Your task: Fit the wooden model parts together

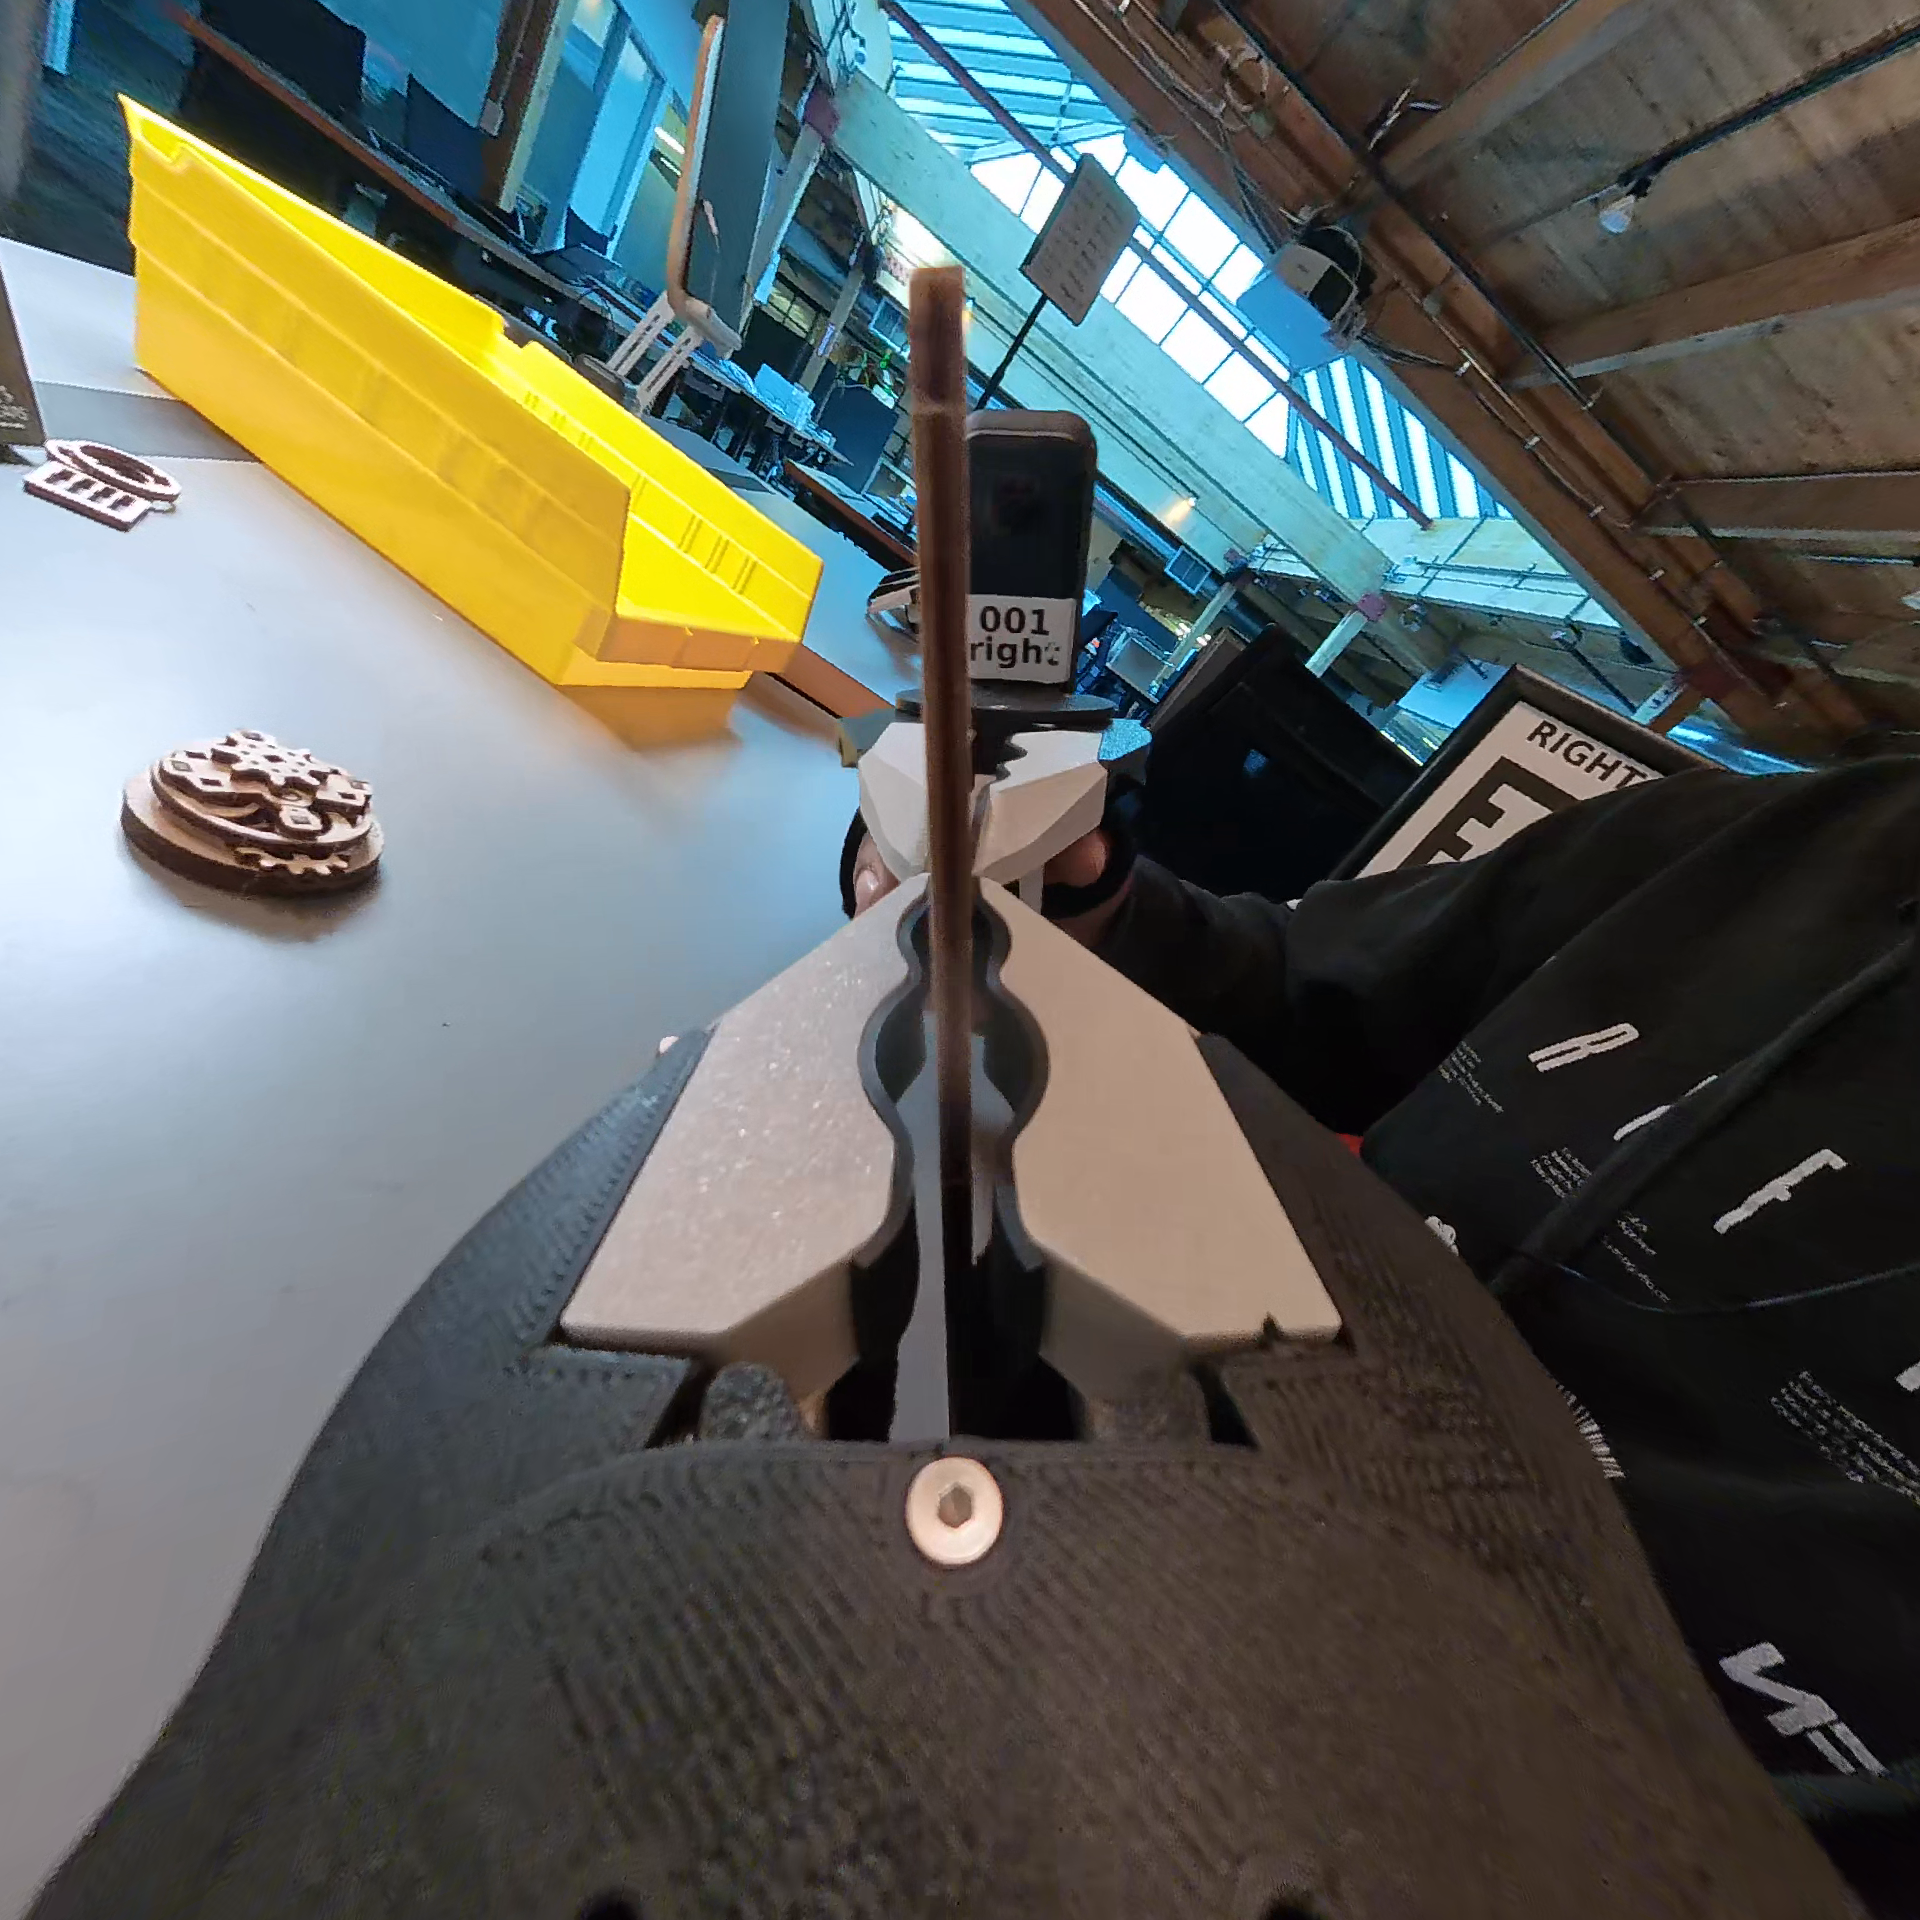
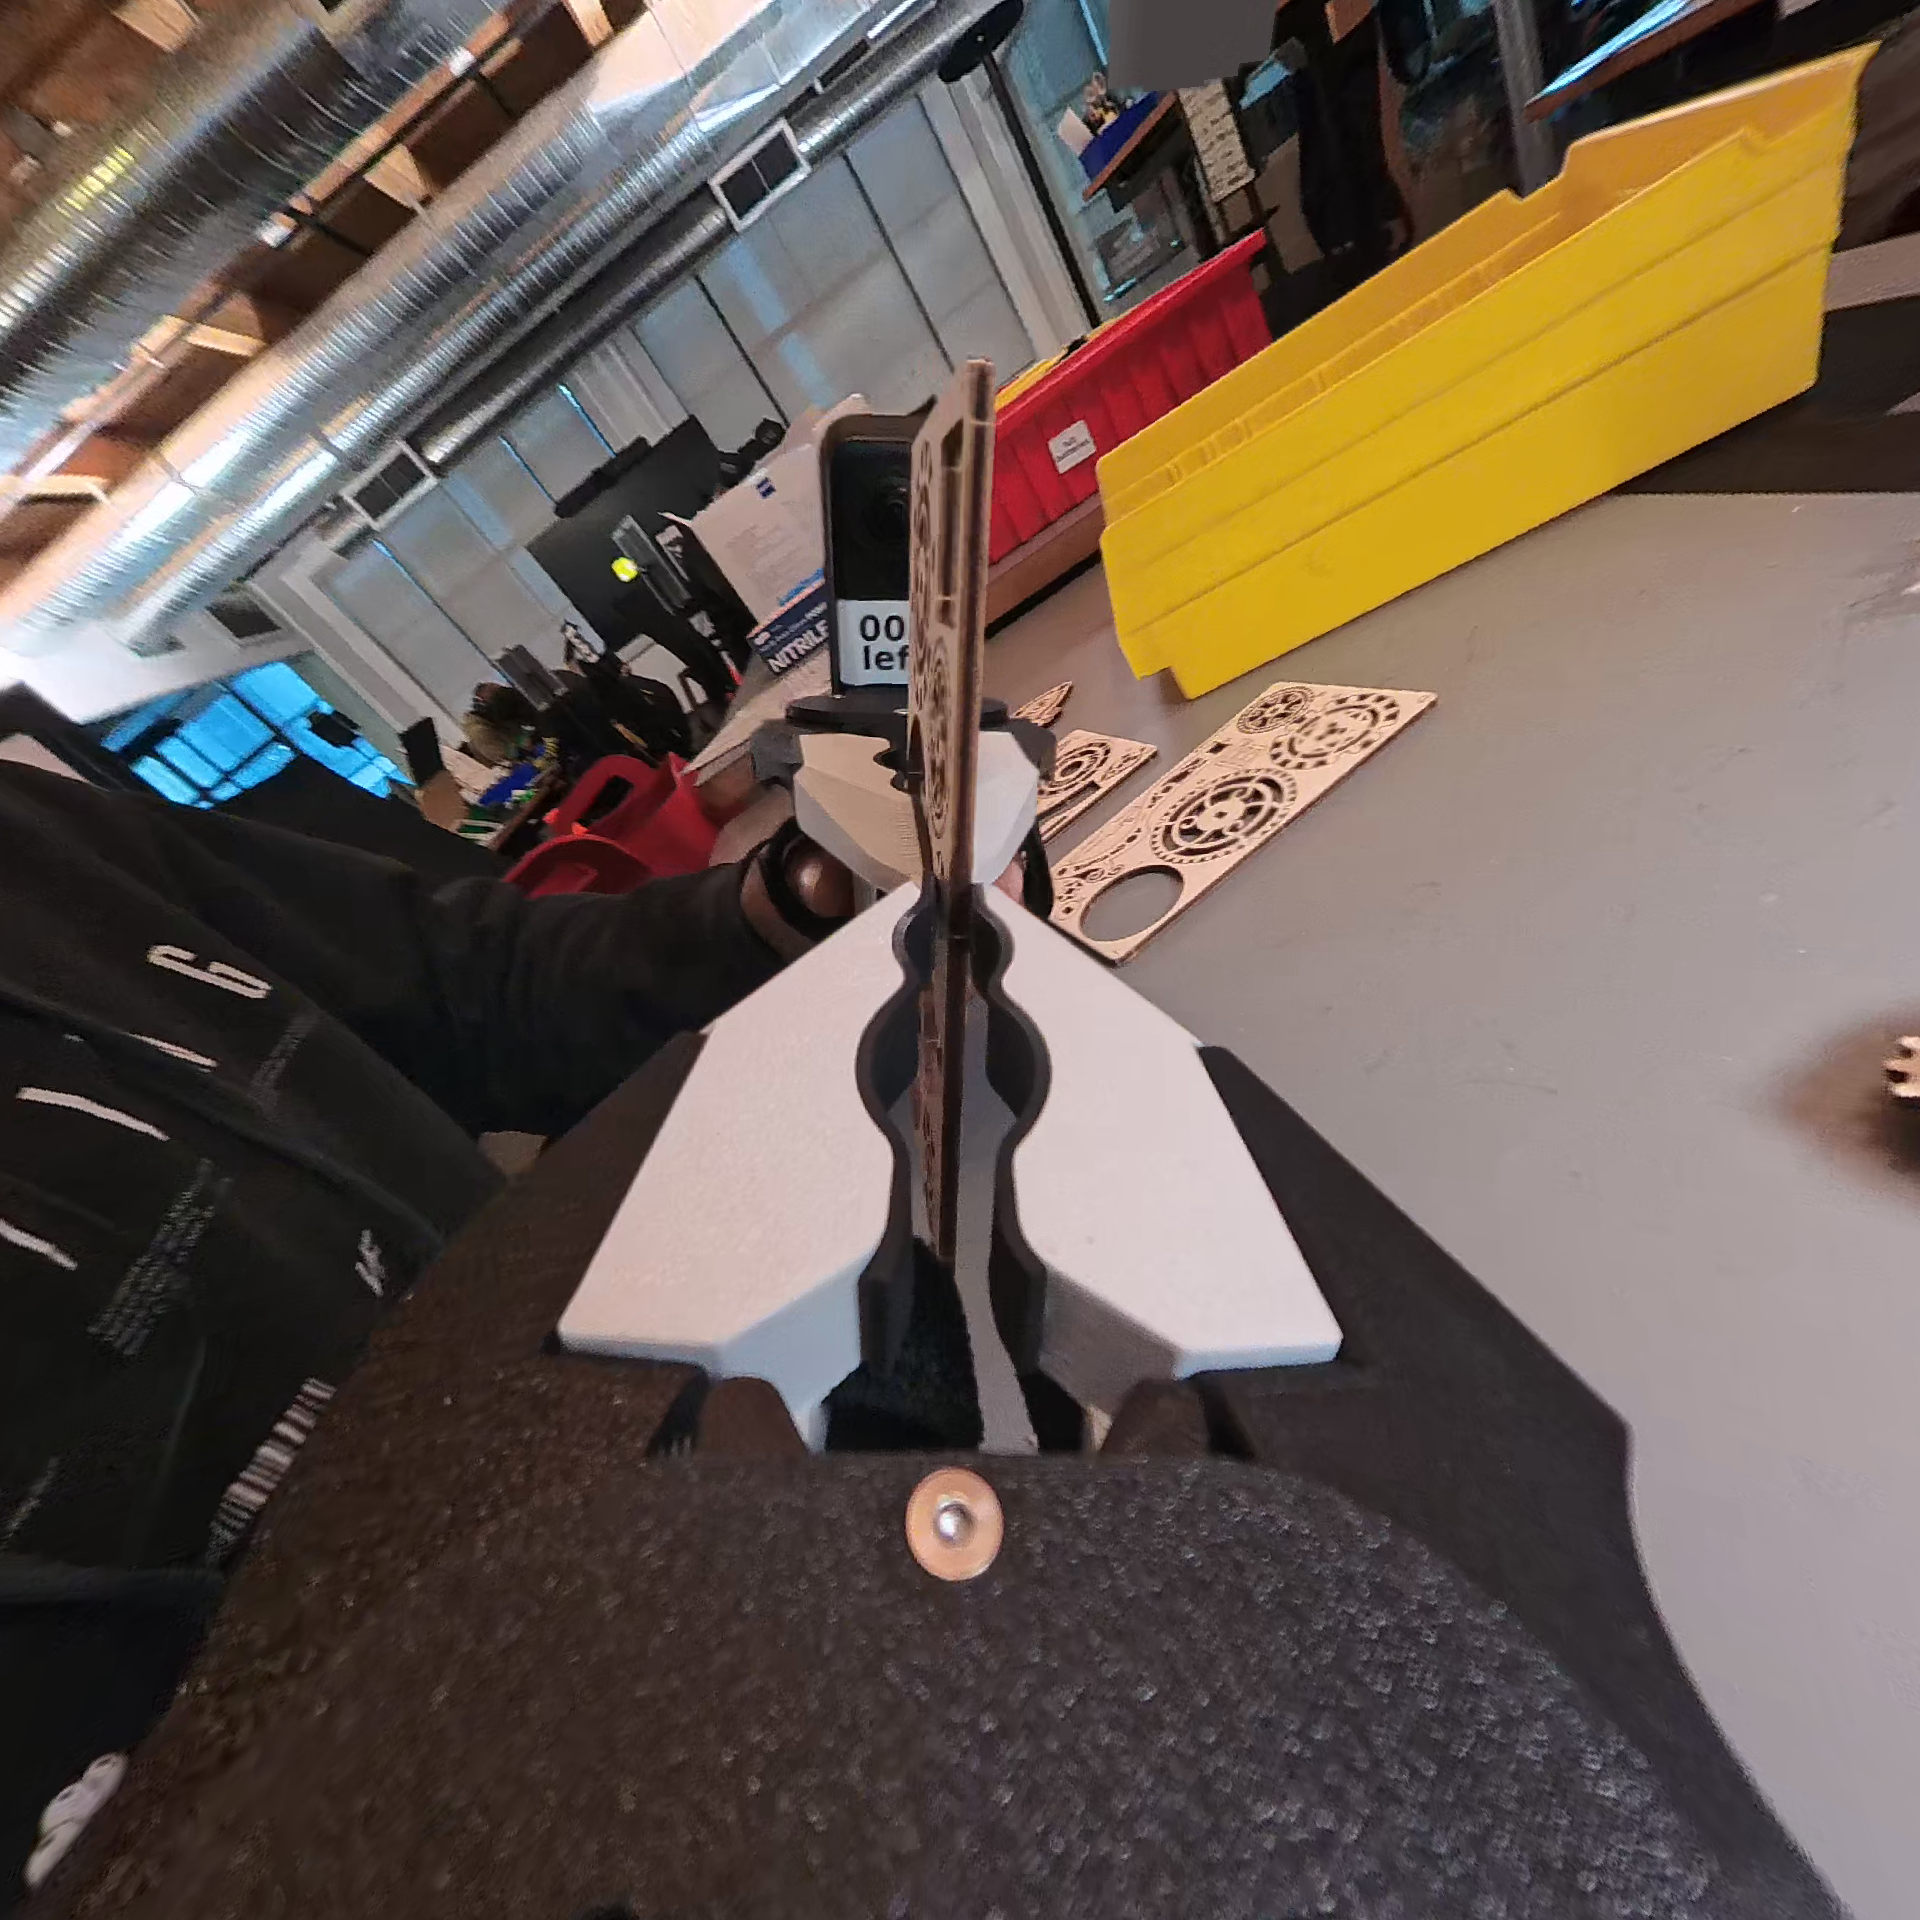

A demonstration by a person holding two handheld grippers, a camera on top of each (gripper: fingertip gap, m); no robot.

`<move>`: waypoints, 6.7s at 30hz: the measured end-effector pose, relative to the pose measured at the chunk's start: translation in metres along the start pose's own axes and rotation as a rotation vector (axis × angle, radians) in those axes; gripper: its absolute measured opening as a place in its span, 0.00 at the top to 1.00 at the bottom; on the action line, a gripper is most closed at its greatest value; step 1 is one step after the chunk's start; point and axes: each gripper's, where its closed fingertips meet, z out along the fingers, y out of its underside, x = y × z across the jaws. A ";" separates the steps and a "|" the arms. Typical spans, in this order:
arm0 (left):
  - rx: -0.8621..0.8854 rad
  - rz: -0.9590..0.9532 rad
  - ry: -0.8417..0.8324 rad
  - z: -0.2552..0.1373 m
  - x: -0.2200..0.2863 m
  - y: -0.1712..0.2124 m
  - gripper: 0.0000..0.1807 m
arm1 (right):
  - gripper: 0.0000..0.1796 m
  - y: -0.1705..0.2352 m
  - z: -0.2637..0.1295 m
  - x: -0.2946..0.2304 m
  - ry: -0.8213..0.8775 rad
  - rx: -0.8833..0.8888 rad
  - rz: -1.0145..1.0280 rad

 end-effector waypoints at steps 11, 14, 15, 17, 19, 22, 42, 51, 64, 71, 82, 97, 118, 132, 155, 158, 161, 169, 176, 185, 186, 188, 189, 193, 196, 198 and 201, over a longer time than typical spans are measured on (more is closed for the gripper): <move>0.008 0.022 -0.060 0.001 -0.001 -0.003 0.99 | 0.98 -0.004 -0.002 0.002 0.043 0.014 0.006; 0.001 0.060 -0.099 0.002 -0.002 -0.003 0.99 | 0.98 -0.004 -0.001 0.003 0.067 0.003 -0.013; 0.000 0.062 -0.108 0.002 -0.003 -0.003 0.99 | 0.98 -0.004 -0.002 0.004 0.077 0.002 -0.017; -0.001 0.057 -0.114 0.001 -0.004 -0.002 0.99 | 0.97 -0.003 -0.002 0.005 0.102 -0.003 -0.032; -0.003 0.051 -0.124 0.001 -0.005 0.000 0.99 | 0.97 -0.002 -0.002 0.007 0.122 -0.011 -0.038; -0.019 0.060 -0.157 0.002 -0.011 0.003 0.99 | 0.97 0.002 -0.002 0.013 0.156 -0.026 -0.034; 0.050 -0.184 -0.106 0.009 -0.025 0.009 0.99 | 0.98 0.008 -0.010 0.026 0.080 -0.004 0.182; 0.049 -0.165 -0.188 0.006 -0.036 0.011 0.99 | 0.97 0.011 -0.008 0.039 0.154 -0.022 0.135; -0.071 -0.269 -0.272 0.009 -0.053 0.041 0.98 | 0.96 0.040 -0.015 0.057 0.387 -0.161 0.094; -0.095 -0.336 -0.296 0.008 -0.062 0.046 0.98 | 0.96 0.046 -0.014 0.065 0.441 -0.212 0.074; -0.074 -0.278 -0.238 0.009 -0.051 0.040 0.99 | 0.96 0.037 -0.010 0.054 0.272 -0.206 0.080; -0.096 -0.347 -0.299 0.007 -0.064 0.047 0.98 | 0.95 0.044 -0.010 0.068 0.504 -0.241 -0.104; -0.074 -0.263 -0.257 0.006 -0.050 0.041 0.98 | 0.97 0.039 -0.010 0.053 0.309 -0.189 0.011; -0.036 -0.263 -0.297 0.004 -0.059 0.035 0.98 | 0.96 0.032 -0.008 0.063 0.576 -0.238 -0.289; 0.008 -0.060 -0.238 0.009 -0.028 0.010 0.99 | 0.97 0.003 -0.010 0.033 0.302 0.000 -0.004; 0.015 -0.073 -0.235 0.011 -0.026 0.010 0.99 | 0.97 0.002 -0.012 0.032 0.375 -0.033 -0.114; -0.002 -0.067 -0.243 0.012 -0.027 0.014 0.99 | 0.96 0.007 -0.014 0.033 0.395 -0.066 -0.158; -0.008 -0.086 -0.139 0.016 -0.013 0.013 0.99 | 0.91 0.008 -0.020 0.024 0.114 -0.036 0.084; -0.009 -0.079 -0.085 0.014 -0.005 0.012 0.99 | 0.98 0.009 -0.015 0.007 -0.051 -0.049 0.122; -0.062 -0.069 -0.184 0.011 -0.020 0.023 0.98 | 0.98 0.019 -0.012 0.022 0.100 -0.079 0.059; -0.071 -0.075 -0.200 0.011 -0.024 0.024 0.98 | 0.98 0.021 -0.012 0.026 0.135 -0.092 0.036; -0.082 -0.104 -0.212 0.012 -0.028 0.029 0.99 | 0.98 0.026 -0.012 0.036 0.248 -0.133 -0.065; -0.092 -0.093 -0.222 0.012 -0.030 0.032 0.99 | 0.98 0.028 -0.012 0.039 0.291 -0.147 -0.105; -0.074 -0.091 -0.193 0.012 -0.027 0.025 0.99 | 0.98 0.021 -0.012 0.034 0.264 -0.099 -0.090; -0.061 -0.159 -0.159 0.011 -0.030 0.028 0.99 | 0.98 0.025 -0.011 0.036 0.259 -0.116 -0.087; -0.035 -0.174 -0.143 0.009 -0.029 0.023 0.99 | 0.96 0.021 -0.011 0.034 0.239 -0.102 -0.073; 0.044 -0.180 -0.136 -0.003 -0.032 0.003 0.99 | 0.89 0.006 -0.018 0.031 0.235 -0.034 -0.098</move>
